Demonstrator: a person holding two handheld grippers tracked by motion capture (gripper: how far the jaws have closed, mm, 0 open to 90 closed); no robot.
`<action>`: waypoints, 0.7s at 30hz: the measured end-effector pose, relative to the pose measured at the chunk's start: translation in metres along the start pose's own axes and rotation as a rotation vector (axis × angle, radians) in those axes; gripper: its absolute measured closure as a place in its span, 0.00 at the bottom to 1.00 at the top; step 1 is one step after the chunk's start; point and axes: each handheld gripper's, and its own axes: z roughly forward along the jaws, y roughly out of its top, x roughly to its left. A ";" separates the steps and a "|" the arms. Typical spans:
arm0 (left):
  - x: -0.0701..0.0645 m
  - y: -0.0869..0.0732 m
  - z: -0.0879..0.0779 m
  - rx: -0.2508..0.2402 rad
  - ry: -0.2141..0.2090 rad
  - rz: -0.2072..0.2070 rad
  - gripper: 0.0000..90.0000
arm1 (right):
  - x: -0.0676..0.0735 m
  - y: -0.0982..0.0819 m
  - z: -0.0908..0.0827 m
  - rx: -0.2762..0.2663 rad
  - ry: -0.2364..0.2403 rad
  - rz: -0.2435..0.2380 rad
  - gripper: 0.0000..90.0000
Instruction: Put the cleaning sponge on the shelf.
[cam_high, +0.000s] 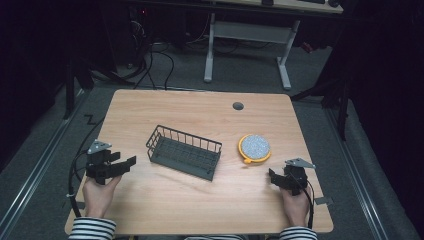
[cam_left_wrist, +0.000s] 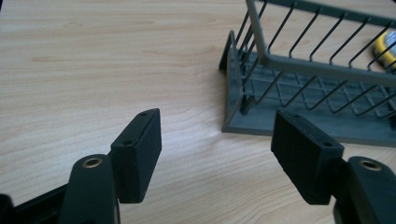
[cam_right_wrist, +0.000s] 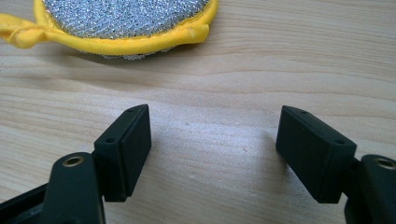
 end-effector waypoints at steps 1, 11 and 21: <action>0.000 0.003 -0.002 0.001 -0.002 0.002 0.38 | 0.000 0.000 0.000 0.000 0.000 0.000 0.29; -0.007 0.033 -0.011 0.024 -0.042 0.028 0.43 | 0.000 0.000 0.000 0.000 0.004 -0.005 0.29; -0.020 0.068 0.000 0.102 -0.049 0.088 0.45 | 0.000 0.000 0.000 0.001 0.006 -0.006 0.29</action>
